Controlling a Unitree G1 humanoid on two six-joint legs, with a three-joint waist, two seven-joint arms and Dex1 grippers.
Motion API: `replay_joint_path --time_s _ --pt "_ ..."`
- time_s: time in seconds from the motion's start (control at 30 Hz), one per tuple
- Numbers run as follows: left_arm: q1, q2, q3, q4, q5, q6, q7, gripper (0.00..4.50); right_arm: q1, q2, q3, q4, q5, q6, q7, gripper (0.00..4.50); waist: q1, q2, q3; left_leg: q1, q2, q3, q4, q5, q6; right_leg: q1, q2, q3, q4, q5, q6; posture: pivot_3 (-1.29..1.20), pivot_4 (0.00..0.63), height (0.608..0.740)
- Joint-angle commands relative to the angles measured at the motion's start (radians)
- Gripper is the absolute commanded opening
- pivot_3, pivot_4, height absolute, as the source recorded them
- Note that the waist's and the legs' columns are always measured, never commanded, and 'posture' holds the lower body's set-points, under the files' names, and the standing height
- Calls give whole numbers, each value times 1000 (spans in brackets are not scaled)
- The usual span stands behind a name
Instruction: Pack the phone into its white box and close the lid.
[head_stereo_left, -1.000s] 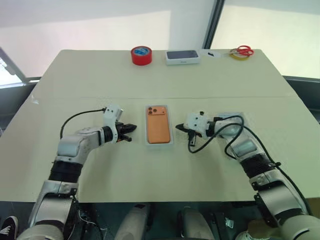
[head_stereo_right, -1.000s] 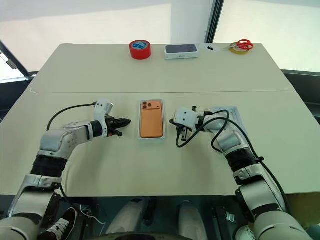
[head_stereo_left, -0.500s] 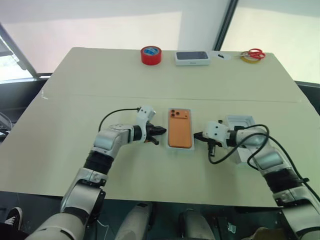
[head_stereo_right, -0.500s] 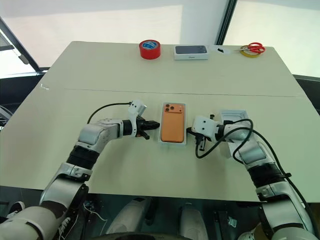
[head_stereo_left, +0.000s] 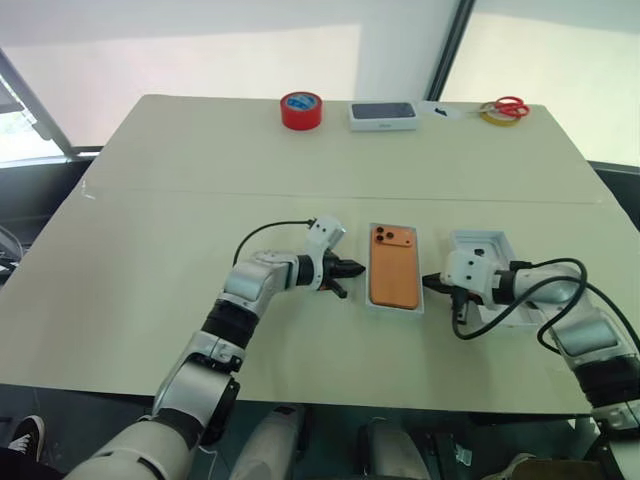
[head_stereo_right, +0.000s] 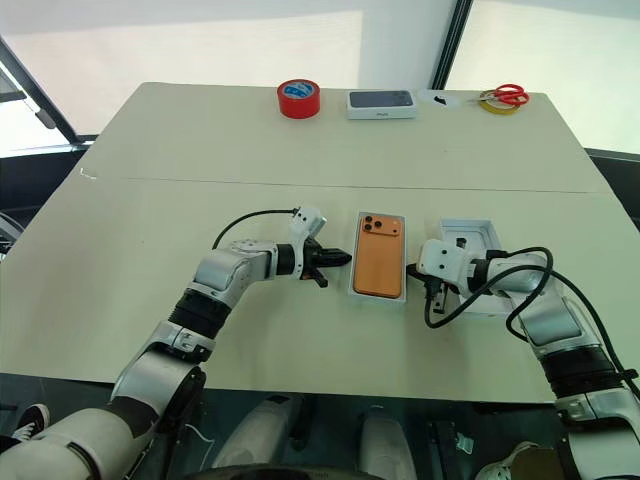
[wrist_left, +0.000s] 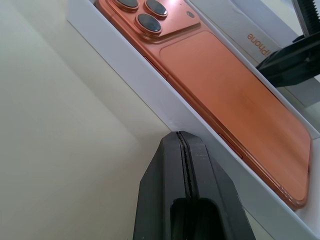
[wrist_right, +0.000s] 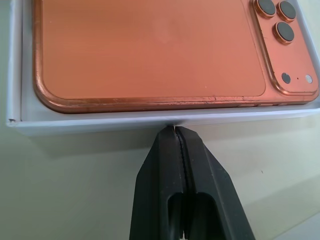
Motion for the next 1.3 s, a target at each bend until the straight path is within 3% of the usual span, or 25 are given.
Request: replay_joint_path --time_s 0.03,0.57,0.77,1.3 --pt "-4 10 -14 -9 17 -8 -17 0 -33 -11 -18 41 -13 -28 -16 15 0 0 0 0 0 0 0 0 0 0 0 0 0 0 0 0 150 736" --pt "37 -23 19 -124 -25 18 -19 0 -139 56 -3 162 -58 -113 -76 15 -2 0 0 0 0 0 0 0 0 0 1 0 0 0 0 0 150 736" --pt "58 -10 -20 -135 18 -14 -17 0 -187 111 38 207 -101 -129 -126 15 -10 0 0 0 0 0 0 1 -1 -1 1 0 2 0 0 0 150 736" --pt "33 -7 49 -66 32 -78 37 0 -67 7 10 44 -14 -2 20 15 -28 0 0 0 0 0 1 1 -1 -1 1 0 4 0 1 0 150 736"
